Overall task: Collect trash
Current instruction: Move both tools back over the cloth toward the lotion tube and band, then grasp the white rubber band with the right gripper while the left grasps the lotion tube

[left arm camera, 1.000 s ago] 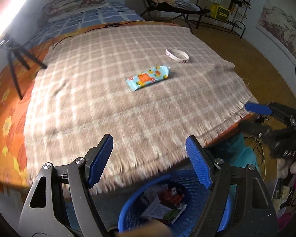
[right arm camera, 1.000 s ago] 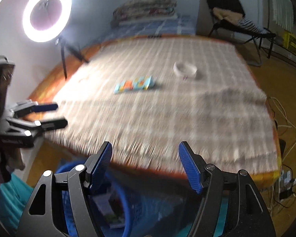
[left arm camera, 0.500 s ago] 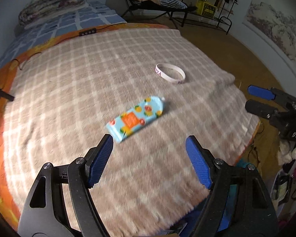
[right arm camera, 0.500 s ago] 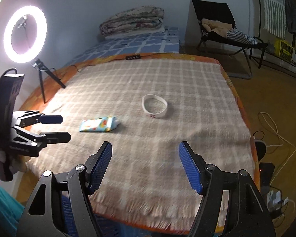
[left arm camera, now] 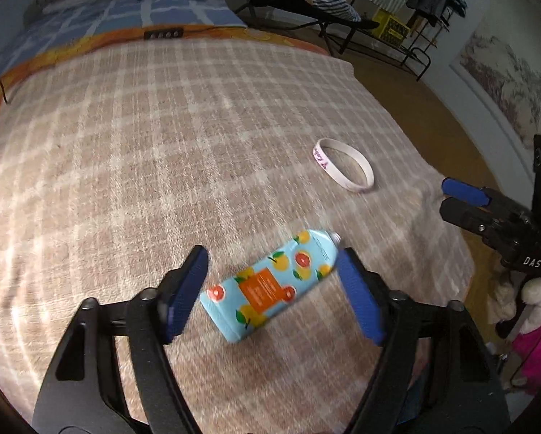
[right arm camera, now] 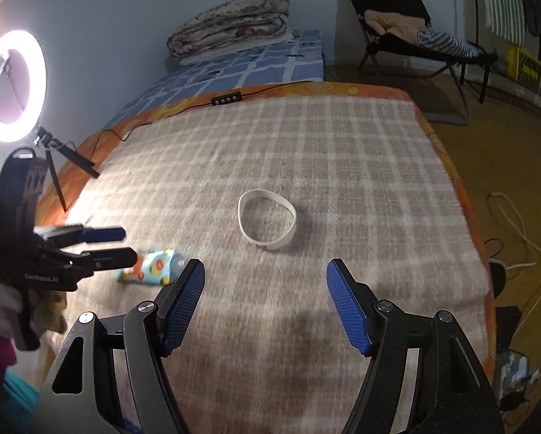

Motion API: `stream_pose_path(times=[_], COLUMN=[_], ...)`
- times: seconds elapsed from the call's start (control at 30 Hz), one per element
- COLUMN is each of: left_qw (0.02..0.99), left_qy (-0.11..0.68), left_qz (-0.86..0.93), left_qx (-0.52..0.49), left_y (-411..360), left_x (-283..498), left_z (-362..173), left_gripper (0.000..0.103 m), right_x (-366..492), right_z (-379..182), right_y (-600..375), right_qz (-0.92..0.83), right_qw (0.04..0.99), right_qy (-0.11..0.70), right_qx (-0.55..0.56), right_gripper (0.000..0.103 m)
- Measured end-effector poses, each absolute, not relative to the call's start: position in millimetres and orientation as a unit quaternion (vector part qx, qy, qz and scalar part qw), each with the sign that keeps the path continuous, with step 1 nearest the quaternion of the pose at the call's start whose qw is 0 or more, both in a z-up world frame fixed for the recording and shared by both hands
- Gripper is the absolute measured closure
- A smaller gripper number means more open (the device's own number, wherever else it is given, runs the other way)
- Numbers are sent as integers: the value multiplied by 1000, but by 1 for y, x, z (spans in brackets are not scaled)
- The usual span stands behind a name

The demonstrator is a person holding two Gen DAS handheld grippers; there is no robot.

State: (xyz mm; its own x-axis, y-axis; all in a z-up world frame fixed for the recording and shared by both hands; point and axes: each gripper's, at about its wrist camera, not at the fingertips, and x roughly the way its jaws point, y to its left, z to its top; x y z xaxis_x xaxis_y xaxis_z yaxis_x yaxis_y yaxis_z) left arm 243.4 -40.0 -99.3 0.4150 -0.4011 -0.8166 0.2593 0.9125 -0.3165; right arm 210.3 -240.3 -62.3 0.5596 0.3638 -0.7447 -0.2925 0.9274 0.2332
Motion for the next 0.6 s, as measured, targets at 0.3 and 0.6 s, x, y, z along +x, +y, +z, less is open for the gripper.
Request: stream_pose_path(times=[0.3,0.6], left_qw=[820,822], left_qy=[527,521], left_qz=[-211,-217], left_qx=[-72,75], left_y=[-37,-82], left_x=[249,214], left_z=[-115,-114], left_gripper=[41,41], right_x=[240,259], right_z=[-76,-87], right_y=[-241,-245], right_qz=[184,179], right_qw=[869,862], right_qy=[453,466], right_qx=[72,91], right_gripper=[34,34])
